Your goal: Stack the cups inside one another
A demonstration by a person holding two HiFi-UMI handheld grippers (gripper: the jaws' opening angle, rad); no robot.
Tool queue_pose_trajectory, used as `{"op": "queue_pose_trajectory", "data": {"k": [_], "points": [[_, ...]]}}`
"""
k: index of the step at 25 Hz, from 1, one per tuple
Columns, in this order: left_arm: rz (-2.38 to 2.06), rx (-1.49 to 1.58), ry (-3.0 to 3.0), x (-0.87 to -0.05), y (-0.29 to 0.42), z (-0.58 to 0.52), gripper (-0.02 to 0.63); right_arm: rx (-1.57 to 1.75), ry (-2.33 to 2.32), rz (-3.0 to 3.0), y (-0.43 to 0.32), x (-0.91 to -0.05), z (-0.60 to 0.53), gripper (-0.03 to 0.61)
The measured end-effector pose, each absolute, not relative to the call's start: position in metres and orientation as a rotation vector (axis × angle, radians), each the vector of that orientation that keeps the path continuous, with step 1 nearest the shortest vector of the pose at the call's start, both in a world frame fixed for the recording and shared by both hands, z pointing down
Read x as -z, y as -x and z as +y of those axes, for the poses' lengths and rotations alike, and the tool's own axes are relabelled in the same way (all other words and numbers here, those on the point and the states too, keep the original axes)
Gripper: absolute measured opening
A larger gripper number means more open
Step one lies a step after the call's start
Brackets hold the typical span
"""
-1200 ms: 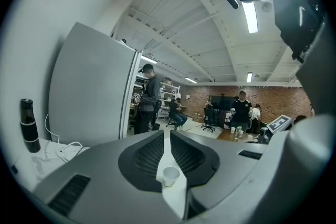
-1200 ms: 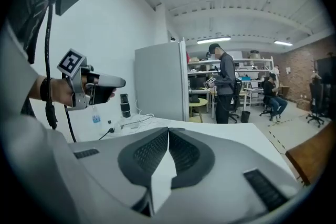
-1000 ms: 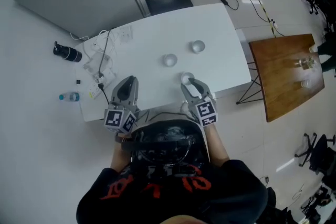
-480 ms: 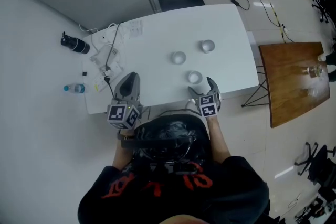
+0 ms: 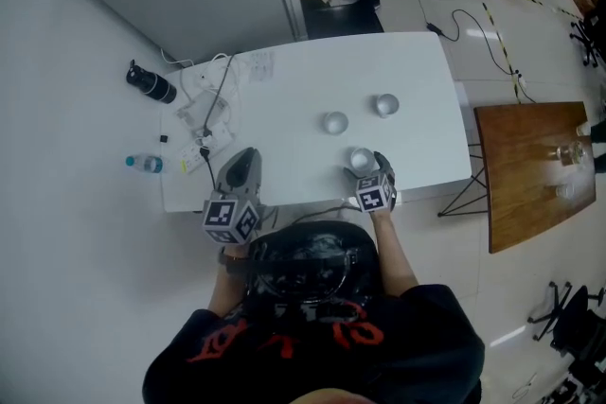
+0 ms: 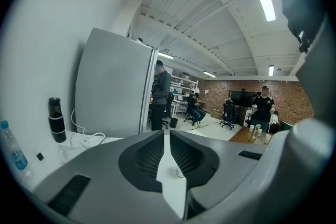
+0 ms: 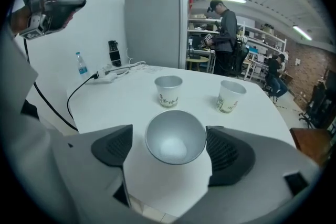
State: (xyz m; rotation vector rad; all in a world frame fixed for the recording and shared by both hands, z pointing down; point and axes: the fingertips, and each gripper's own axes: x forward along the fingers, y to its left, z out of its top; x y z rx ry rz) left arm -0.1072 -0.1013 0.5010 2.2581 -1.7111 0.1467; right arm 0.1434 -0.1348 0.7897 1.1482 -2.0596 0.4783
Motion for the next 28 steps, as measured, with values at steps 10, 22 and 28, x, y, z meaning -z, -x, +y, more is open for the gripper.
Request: {"op": "queue_pose_trajectory", "data": {"k": [10, 22, 28], "points": [[-1.738, -0.112, -2.217, -0.503, 0.119, -0.096, 0.012, -0.401, -1.179, -1.985, -0.158, -0.785, -0.135, 0.38], [-1.63, -0.074, -2.323, -0.493, 0.1, -0.116, 0.003, -0.463, -1.352, -2.06, -0.194, -0.755, -0.121, 0.379], [-1.576, 0.014, -2.411, -0.476, 0.09, -0.121, 0.003, -0.382, -1.452, -2.126, -0.21, -0.695, -0.138, 0.379]]}}
